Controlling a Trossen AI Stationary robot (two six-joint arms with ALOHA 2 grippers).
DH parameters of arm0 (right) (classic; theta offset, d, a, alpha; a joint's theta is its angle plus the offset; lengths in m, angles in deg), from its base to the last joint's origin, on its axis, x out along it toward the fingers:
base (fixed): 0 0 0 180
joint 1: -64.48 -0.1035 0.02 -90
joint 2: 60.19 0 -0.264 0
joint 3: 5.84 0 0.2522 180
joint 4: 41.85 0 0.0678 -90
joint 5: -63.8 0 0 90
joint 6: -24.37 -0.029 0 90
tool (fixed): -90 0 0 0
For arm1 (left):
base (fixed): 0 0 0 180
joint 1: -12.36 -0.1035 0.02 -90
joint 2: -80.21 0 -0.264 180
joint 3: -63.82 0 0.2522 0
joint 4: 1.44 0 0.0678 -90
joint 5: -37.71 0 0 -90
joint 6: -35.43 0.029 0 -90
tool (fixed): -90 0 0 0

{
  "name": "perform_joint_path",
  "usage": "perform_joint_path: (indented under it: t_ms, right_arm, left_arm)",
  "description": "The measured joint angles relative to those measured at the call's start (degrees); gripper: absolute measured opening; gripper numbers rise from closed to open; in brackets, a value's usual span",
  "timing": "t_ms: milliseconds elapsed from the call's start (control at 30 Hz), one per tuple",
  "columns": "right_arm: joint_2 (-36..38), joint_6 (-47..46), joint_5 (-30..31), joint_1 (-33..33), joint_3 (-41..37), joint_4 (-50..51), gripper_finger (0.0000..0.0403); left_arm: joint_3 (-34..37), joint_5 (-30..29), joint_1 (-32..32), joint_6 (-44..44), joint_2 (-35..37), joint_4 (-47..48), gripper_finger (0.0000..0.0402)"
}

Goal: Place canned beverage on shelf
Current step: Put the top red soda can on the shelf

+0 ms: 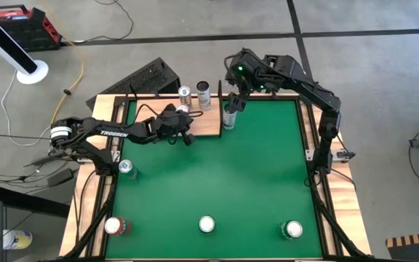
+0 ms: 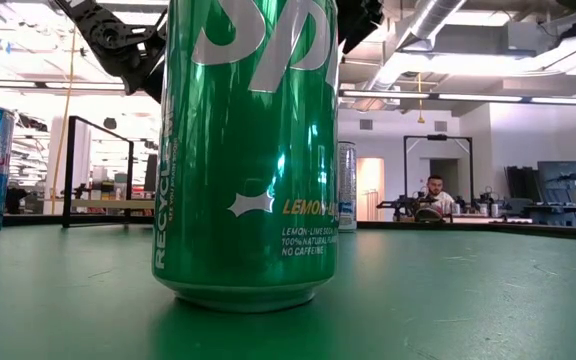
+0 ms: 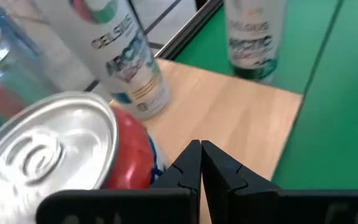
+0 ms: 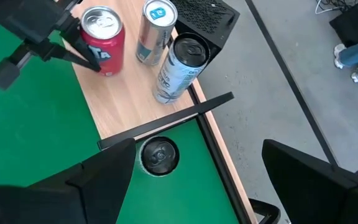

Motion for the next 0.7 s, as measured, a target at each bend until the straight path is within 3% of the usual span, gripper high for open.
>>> perform_joint_path:
  t_ms: [433, 700]
  right_arm:
    - [0.0, -0.1, -0.3, -0.2, 0.0, -0.3, 0.0374]
    - [0.0, -0.2, -0.4, -0.2, 0.0, -0.6, 0.0374]
  left_arm:
    - [0.6, -6.7, -1.0, -3.7, 0.0, -0.8, 0.0]
    - [0.6, -2.6, -1.0, -5.7, 0.0, -7.1, 0.0]
